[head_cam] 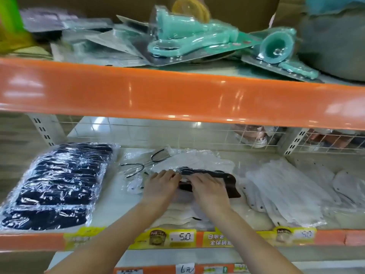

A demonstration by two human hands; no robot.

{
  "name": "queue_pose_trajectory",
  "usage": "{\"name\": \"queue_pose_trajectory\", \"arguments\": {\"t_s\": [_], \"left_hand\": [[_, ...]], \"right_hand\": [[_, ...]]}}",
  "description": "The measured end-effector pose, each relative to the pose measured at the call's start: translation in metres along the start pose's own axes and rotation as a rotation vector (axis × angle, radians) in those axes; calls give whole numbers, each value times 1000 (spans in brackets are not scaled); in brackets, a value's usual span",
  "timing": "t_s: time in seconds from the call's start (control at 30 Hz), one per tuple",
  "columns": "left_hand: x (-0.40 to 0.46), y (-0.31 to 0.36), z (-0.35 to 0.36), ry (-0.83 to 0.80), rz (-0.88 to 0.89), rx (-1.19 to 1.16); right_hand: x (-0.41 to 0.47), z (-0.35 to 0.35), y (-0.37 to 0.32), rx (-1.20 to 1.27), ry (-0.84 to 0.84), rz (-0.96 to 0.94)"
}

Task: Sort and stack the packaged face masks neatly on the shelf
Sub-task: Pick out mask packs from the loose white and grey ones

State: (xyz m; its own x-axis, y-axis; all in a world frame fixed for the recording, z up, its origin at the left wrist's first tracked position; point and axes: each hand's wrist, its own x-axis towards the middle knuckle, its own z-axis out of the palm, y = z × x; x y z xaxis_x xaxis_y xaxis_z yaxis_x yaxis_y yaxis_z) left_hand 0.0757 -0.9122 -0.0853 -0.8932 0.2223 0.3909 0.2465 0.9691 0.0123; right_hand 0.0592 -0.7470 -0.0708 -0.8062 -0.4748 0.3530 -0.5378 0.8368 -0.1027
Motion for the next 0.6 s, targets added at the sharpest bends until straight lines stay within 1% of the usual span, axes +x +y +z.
{"name": "queue_pose_trajectory", "arguments": {"t_s": [0.03, 0.07, 0.1, 0.23, 0.33, 0.43, 0.5, 0.6], "left_hand": [[2, -6, -2, 16, -6, 11], [2, -12, -7, 30, -12, 13], [2, -21, -9, 51, -15, 1], [-14, -59, -22, 142, -22, -40], [-30, -88, -32, 228, -21, -71], [-49, -117, -38, 308, -10, -53], [-62, -137, -42, 339, 6, -45], [-86, -166, -53, 326, 2, 8]], "right_hand": [[1, 5, -6, 11, 88, -38], [4, 6, -14, 30, 139, -54], [6, 8, -22, 48, 148, -62], [18, 15, -52, 107, 105, -65], [26, 18, -77, 135, 118, -94], [35, 22, -103, 125, 106, -128], [42, 25, -122, 123, 91, -145], [52, 34, -152, 139, 70, -192]]}}
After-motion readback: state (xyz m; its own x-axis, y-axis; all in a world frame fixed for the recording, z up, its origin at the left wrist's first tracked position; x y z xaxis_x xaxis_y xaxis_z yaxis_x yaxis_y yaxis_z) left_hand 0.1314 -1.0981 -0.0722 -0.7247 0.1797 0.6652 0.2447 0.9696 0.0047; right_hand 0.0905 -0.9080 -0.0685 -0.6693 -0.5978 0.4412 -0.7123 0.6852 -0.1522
